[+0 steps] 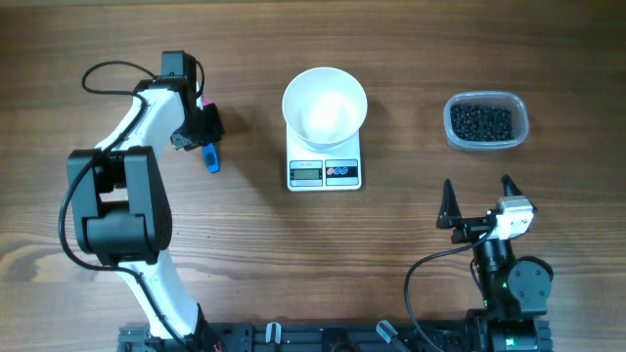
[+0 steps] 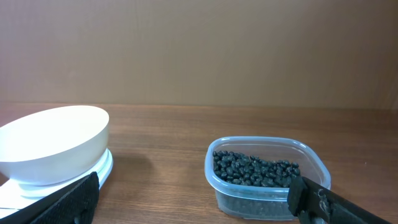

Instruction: Scoop item into bowl and weigh 150g on scale

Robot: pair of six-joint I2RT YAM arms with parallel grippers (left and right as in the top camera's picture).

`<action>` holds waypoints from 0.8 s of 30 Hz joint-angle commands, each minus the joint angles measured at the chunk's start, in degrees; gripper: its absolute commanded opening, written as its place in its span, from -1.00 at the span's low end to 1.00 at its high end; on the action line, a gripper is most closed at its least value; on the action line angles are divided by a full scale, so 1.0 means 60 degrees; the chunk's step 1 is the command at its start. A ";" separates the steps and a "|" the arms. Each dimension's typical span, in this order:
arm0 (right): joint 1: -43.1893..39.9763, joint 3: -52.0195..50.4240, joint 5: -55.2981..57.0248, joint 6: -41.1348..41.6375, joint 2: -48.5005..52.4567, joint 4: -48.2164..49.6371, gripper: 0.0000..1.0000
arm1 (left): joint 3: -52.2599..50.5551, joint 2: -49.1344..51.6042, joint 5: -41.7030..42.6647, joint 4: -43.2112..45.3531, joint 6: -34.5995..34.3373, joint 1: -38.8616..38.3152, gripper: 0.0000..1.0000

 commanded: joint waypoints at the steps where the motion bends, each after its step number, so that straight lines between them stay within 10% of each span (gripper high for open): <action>1: 0.0036 0.0000 -0.0055 -0.0098 -0.0055 0.0015 0.99 | -0.0062 0.0142 -0.0415 -0.0004 0.0044 -0.0091 -0.38; 24: 0.0036 0.0000 -0.0051 -0.0098 -0.0055 0.0018 0.99 | -0.0062 0.0142 -0.1413 0.0131 0.0047 -0.0739 -0.60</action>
